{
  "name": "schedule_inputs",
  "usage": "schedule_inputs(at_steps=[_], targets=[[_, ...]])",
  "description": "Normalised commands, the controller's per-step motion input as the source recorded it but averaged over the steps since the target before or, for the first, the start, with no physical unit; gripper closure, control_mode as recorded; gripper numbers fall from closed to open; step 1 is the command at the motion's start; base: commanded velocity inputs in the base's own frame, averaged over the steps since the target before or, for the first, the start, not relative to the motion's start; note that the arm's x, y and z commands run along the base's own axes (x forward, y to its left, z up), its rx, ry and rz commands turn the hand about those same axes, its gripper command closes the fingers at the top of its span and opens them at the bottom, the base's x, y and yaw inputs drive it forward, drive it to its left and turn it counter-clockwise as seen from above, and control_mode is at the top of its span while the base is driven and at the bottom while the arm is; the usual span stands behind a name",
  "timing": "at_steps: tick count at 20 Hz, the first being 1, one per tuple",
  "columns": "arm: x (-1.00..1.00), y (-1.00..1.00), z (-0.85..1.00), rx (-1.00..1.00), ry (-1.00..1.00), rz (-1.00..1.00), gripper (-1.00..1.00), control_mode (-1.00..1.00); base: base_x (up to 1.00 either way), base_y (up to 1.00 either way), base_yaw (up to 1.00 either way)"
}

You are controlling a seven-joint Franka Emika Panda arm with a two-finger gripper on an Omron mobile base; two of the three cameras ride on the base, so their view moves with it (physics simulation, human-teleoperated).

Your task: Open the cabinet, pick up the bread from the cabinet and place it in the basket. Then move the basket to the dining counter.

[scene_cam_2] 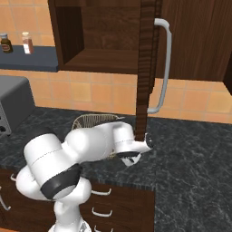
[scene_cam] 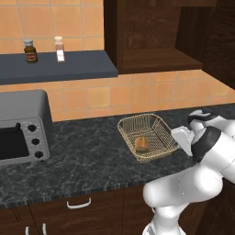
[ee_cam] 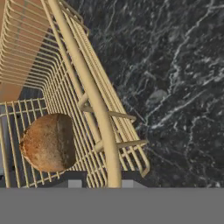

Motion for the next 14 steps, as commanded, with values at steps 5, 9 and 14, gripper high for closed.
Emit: schedule_inputs(at_steps=[5,9,14], targets=[[-0.19,0.32,0.02,0.00,0.05,-0.07,1.00,-1.00,0.00,0.00,0.00],[-0.33,0.39,0.06,0.00,0.21,-0.17,1.00,-1.00,0.00,0.00,0.00],[-0.22,0.25,0.17,0.02,0.05,-0.17,1.00,-1.00,0.00,0.00,0.00]])
